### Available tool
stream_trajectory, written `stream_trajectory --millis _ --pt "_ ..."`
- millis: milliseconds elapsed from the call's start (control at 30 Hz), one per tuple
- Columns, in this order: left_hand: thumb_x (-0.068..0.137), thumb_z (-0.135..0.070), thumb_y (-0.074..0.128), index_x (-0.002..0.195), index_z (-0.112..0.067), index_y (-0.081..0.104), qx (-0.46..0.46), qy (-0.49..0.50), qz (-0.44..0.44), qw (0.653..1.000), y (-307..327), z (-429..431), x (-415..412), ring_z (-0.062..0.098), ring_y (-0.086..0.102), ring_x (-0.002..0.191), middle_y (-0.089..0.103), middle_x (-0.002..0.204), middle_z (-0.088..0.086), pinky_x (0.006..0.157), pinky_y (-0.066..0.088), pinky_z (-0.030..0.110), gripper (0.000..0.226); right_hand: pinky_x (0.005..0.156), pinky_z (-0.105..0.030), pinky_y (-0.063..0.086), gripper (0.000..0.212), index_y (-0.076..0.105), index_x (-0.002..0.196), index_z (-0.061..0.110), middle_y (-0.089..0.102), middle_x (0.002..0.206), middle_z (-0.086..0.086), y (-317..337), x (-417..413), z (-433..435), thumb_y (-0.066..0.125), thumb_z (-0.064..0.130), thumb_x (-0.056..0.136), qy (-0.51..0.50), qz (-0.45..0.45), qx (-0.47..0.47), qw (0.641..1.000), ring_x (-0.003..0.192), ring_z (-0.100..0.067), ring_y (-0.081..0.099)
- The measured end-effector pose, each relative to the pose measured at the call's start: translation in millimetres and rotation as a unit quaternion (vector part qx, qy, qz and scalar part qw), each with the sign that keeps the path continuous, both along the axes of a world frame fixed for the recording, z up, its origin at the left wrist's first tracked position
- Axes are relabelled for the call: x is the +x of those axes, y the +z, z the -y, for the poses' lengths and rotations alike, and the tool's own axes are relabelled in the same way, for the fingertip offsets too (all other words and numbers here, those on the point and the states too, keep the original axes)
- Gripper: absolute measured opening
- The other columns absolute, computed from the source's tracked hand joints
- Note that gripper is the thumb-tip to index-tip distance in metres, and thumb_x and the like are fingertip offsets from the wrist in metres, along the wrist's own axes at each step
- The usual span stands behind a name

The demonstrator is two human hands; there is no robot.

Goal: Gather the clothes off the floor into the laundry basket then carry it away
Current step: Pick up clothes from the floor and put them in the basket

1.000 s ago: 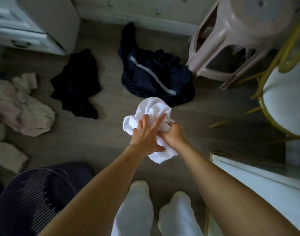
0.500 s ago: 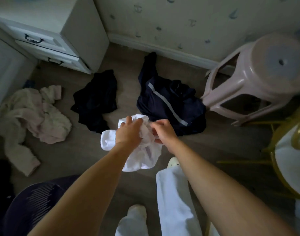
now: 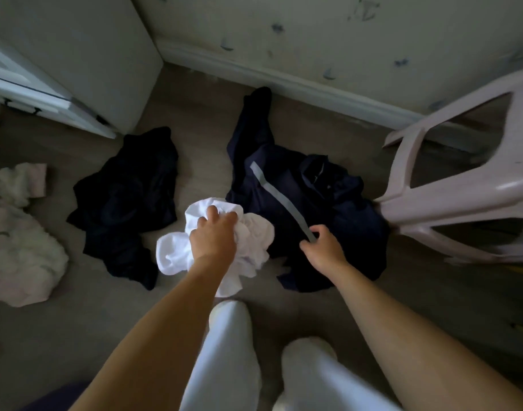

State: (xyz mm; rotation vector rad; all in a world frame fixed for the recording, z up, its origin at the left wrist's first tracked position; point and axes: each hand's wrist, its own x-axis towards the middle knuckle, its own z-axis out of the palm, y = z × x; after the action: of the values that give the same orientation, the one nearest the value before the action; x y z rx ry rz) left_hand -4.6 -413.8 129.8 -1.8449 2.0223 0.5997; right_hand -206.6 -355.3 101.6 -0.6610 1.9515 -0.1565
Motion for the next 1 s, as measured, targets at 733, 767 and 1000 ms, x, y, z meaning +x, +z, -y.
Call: stream_trajectory --millis 733,767,1000 --pt "0.090 -0.019 0.057 0.128 -0.027 0.054 -0.052 -0.004 -0.076 0.996 -193.9 81.5 -31.8 0.031 0.051 0.110 0.040 0.128 0.009 0.071 0.041 0.039 0.039 0.090 -0.046 0.049 0.099 0.016 0.150 0.023 0.053 0.132 -0.018 -220.5 -34.2 78.3 0.080 0.028 0.075 0.018 -0.253 -0.087 0.963 0.115 -0.037 0.055" --pt "0.090 -0.020 0.057 0.129 -0.028 0.053 -0.054 -0.011 -0.077 0.996 -192.5 78.8 -30.6 0.031 0.051 0.110 0.039 0.129 0.008 0.071 0.042 0.039 0.040 0.090 -0.045 0.050 0.073 0.040 0.138 0.016 0.061 0.121 -0.016 -218.2 -36.0 80.4 0.077 0.030 0.078 0.025 -0.265 -0.083 0.960 0.108 -0.035 0.060" --pt "0.091 -0.020 0.055 0.123 -0.025 0.057 -0.049 0.000 -0.079 0.996 -141.7 63.1 -10.2 0.031 0.053 0.108 0.042 0.126 0.006 0.072 0.049 0.042 0.032 0.097 -0.050 0.039 0.041 0.061 0.112 0.009 0.052 0.122 -0.012 -157.2 -1.7 72.1 0.063 0.041 0.086 0.058 -0.213 -0.007 0.975 0.118 -0.033 0.044"
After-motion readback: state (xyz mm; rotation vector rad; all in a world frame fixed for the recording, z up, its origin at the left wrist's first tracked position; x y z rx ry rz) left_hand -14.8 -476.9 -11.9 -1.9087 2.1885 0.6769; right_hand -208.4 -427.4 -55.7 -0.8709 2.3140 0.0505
